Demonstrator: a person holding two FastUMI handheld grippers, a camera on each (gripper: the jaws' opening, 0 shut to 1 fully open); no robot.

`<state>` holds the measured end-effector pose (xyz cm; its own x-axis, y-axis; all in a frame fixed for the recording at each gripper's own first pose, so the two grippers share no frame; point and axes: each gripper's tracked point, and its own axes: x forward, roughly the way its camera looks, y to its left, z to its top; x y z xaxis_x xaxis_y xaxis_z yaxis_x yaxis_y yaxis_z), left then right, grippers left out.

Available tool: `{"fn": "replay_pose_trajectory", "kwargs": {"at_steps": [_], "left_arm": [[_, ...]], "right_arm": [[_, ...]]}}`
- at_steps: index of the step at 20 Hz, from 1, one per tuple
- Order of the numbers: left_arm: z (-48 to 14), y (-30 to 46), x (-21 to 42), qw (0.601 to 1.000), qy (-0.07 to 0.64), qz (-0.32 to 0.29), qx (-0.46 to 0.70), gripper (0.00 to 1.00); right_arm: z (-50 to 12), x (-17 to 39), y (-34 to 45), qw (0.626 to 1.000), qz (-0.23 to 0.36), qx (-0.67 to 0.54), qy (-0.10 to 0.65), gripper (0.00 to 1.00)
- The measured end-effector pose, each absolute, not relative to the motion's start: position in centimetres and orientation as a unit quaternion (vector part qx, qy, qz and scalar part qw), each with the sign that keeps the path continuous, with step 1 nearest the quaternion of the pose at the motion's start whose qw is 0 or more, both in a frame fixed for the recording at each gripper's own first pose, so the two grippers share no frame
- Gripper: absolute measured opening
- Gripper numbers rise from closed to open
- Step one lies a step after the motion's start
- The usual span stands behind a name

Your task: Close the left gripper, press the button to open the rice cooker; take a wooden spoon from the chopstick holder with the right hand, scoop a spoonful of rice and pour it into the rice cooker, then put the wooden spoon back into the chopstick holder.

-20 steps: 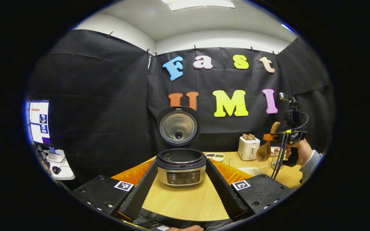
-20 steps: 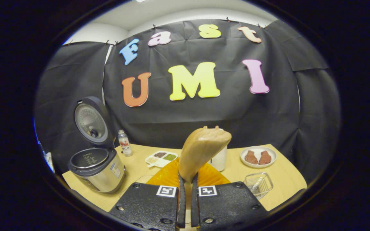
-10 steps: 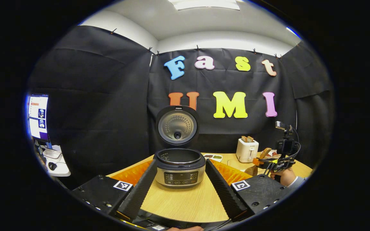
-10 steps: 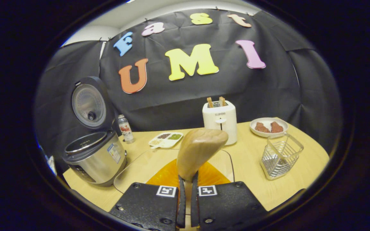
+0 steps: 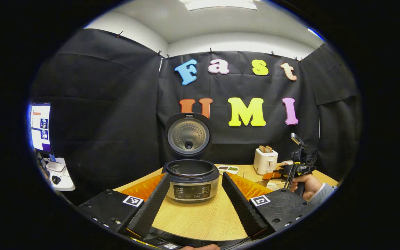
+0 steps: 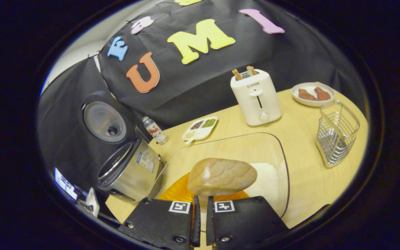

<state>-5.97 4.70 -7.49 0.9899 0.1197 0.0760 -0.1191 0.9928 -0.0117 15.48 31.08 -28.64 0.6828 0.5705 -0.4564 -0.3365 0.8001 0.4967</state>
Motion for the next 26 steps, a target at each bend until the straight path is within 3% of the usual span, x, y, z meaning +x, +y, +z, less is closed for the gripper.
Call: {"fn": "replay_pose_trajectory", "kwargs": {"at_steps": [3,10,11,15,21,22,26], "left_arm": [[-7.5,4.8,-5.9,0.997,-0.037,0.060,0.002,0.96],[-7.7,5.8,-6.1,0.997,-0.034,0.070,0.007,0.96],[-7.7,5.9,-6.2,0.997,-0.035,0.071,0.007,0.96],[-8.0,5.9,-6.2,0.997,-0.032,0.070,0.004,0.96],[-7.6,6.0,-6.9,0.997,-0.038,0.069,0.014,0.96],[-7.5,5.8,-6.9,0.997,-0.038,0.063,0.014,0.96],[-7.5,6.6,-7.1,0.997,-0.038,0.065,0.019,0.96]], "right_arm": [[-28.3,15.9,31.1,0.881,0.249,0.234,0.328,0.12],[-26.0,16.7,27.7,0.890,0.215,0.285,0.284,0.11],[-25.6,16.7,27.2,0.889,0.212,0.297,0.277,0.07],[-24.9,16.8,25.8,0.879,0.202,0.344,0.261,0.11],[-24.6,16.4,26.1,0.835,0.220,0.430,0.265,0.11],[-24.5,16.2,26.5,0.821,0.227,0.446,0.274,0.14],[-23.5,15.8,26.9,0.798,0.241,0.479,0.276,0.10]]}}
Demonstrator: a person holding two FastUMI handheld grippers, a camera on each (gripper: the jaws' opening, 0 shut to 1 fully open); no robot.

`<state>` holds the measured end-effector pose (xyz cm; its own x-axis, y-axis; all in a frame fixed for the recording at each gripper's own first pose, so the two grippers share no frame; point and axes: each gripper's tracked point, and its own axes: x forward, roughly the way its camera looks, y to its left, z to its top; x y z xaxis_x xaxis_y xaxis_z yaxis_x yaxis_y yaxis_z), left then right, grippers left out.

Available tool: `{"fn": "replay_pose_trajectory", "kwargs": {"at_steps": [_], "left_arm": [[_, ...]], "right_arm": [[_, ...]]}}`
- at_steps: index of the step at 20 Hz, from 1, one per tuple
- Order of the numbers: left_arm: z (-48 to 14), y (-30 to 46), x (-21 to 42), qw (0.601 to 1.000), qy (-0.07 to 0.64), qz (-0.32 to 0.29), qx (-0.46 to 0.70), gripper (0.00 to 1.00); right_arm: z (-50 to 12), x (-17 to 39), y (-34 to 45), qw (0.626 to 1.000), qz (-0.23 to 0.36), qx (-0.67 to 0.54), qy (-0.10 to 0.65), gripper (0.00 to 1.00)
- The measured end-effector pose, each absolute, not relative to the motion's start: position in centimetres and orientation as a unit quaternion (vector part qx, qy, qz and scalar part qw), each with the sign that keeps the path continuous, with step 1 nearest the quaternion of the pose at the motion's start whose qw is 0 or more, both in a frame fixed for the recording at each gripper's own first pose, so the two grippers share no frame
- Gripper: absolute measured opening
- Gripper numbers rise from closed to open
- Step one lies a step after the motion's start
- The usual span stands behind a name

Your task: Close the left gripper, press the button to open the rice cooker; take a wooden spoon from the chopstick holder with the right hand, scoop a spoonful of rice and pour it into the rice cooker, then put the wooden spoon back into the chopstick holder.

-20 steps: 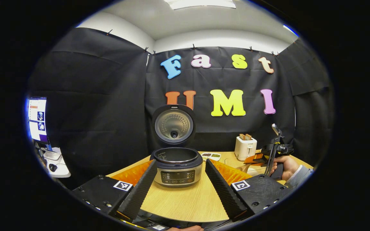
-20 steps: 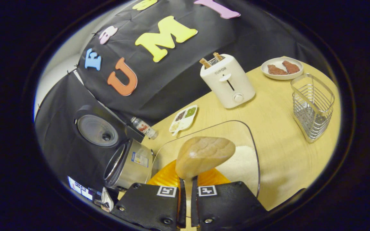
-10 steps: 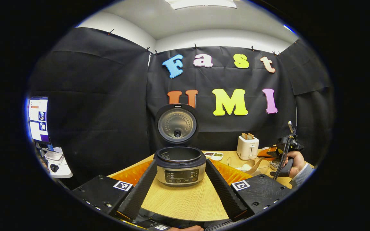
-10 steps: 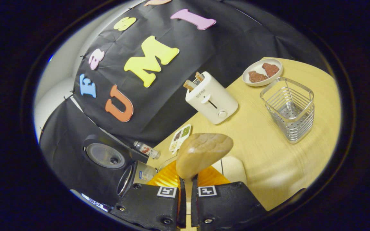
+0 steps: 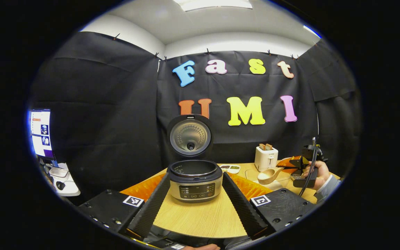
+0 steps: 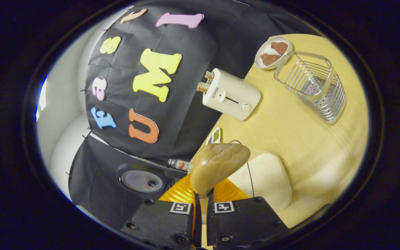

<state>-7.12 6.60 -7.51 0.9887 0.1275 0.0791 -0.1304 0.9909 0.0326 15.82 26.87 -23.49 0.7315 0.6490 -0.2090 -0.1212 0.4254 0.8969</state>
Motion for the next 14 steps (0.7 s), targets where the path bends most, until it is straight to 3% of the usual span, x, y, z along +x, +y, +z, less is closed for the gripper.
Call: {"fn": "replay_pose_trajectory", "kwargs": {"at_steps": [4,14], "left_arm": [[-8.4,7.0,-7.2,0.998,-0.037,0.053,0.003,0.96],[-8.6,9.0,-8.0,0.998,-0.036,0.051,-0.006,0.96]], "right_arm": [[-21.1,15.2,27.1,0.787,0.263,0.490,0.267,0.10],[-13.0,14.1,30.6,0.717,0.305,0.575,0.248,0.10]]}}
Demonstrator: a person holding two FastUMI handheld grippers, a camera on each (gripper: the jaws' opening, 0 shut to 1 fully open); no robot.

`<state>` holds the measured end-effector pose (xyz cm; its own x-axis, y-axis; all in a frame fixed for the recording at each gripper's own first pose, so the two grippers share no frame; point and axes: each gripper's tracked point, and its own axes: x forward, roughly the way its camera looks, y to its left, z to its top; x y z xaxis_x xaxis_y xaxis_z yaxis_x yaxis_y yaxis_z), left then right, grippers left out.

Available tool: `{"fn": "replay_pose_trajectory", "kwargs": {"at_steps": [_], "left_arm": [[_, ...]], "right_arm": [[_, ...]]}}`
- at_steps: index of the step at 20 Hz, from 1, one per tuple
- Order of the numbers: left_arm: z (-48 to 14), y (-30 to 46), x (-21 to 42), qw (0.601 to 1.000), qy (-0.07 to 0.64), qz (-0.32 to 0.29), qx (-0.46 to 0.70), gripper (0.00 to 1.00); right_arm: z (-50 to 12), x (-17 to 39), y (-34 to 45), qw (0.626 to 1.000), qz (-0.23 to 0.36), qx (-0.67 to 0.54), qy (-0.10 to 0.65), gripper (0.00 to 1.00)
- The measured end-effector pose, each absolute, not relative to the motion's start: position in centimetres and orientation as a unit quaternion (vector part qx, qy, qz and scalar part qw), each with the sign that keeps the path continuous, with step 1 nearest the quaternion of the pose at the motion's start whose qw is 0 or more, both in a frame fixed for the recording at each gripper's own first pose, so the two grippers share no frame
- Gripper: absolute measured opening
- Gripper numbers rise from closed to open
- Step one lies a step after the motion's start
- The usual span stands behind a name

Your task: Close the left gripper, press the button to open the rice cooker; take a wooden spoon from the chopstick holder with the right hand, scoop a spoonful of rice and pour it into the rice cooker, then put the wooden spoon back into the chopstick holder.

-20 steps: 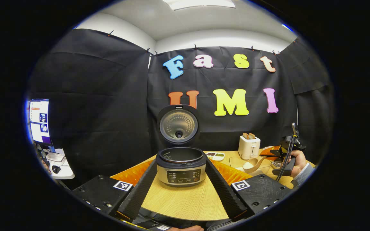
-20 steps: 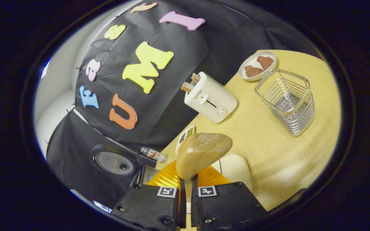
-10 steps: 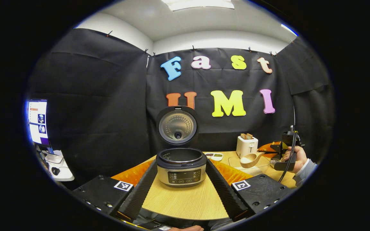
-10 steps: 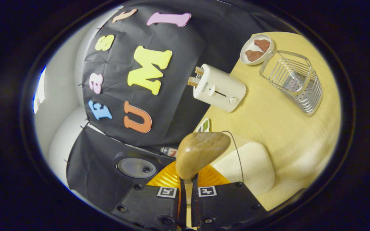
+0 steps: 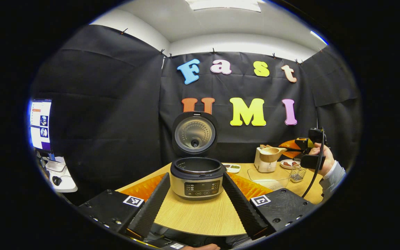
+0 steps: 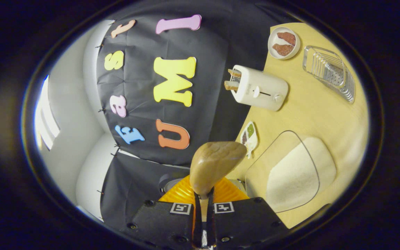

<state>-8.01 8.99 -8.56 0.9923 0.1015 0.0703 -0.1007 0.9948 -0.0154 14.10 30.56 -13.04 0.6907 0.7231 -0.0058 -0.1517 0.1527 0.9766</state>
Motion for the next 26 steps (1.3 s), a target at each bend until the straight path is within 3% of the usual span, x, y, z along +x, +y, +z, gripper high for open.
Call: {"fn": "replay_pose_trajectory", "kwargs": {"at_steps": [10,19,26], "left_arm": [[-8.3,11.2,-10.0,0.997,-0.032,0.064,0.019,0.96],[-9.2,12.2,-10.8,0.997,-0.019,0.071,0.022,0.96],[-9.3,12.7,-10.7,0.998,-0.013,0.067,0.013,0.96]], "right_arm": [[-9.4,13.5,39.9,0.725,0.335,0.539,0.268,0.11],[-11.3,15.1,49.7,0.797,0.325,0.405,0.309,0.11],[-11.3,16.9,53.2,0.877,0.315,0.247,0.267,0.11]]}}
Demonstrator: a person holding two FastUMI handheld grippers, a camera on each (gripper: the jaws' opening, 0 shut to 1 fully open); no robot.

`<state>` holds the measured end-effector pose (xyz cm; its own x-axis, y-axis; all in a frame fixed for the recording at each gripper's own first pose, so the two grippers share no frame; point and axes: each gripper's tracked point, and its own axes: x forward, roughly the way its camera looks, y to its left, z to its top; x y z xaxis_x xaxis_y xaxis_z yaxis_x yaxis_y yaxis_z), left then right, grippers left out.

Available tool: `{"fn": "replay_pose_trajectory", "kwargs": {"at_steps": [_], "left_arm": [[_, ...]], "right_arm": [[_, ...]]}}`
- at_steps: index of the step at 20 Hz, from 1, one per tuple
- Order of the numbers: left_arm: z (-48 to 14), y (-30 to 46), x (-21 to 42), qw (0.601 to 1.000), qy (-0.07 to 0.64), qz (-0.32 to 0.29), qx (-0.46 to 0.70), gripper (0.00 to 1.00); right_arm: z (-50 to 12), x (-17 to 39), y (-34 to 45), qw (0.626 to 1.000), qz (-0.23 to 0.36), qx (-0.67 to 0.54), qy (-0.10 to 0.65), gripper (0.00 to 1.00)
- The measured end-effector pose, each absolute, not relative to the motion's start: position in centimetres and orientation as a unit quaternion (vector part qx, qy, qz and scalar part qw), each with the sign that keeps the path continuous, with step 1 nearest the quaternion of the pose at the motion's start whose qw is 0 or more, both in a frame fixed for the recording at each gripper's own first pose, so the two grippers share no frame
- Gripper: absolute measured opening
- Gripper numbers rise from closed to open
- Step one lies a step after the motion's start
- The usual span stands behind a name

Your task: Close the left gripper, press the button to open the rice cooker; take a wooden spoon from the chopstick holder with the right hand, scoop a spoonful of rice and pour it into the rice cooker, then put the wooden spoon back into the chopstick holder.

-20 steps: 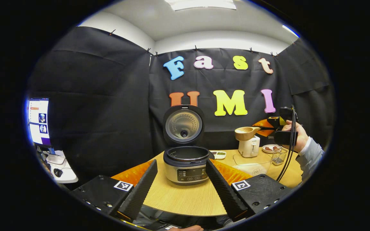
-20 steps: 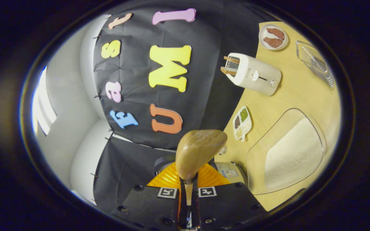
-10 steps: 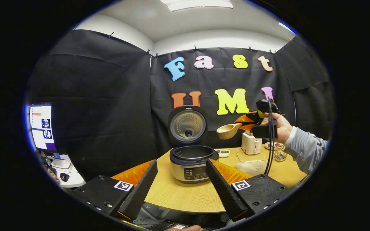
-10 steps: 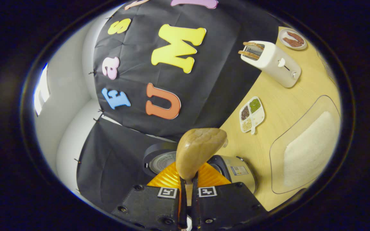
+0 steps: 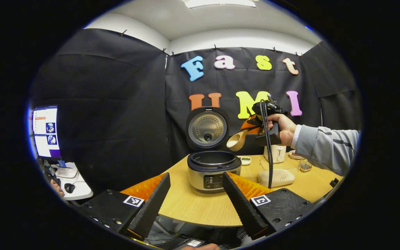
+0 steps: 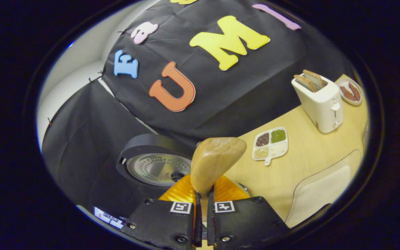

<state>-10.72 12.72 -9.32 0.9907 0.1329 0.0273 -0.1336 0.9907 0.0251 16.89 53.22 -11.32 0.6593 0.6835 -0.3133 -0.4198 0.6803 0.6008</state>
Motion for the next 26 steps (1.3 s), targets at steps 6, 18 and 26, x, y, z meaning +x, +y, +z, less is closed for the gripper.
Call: {"fn": "replay_pose_trajectory", "kwargs": {"at_steps": [6,18,26], "left_arm": [[-9.0,12.2,-11.0,0.998,-0.012,0.051,0.017,0.96],[-9.7,13.1,-11.3,0.999,0.005,0.052,-0.006,0.96],[-9.4,12.9,-11.9,0.999,0.004,0.049,-0.006,0.96]], "right_arm": [[-10.3,16.7,53.8,0.910,0.300,0.176,0.227,0.11],[-9.8,15.7,55.8,0.940,0.311,0.042,0.135,0.11],[-7.7,12.0,59.1,0.929,0.356,-0.096,0.041,0.11]]}}
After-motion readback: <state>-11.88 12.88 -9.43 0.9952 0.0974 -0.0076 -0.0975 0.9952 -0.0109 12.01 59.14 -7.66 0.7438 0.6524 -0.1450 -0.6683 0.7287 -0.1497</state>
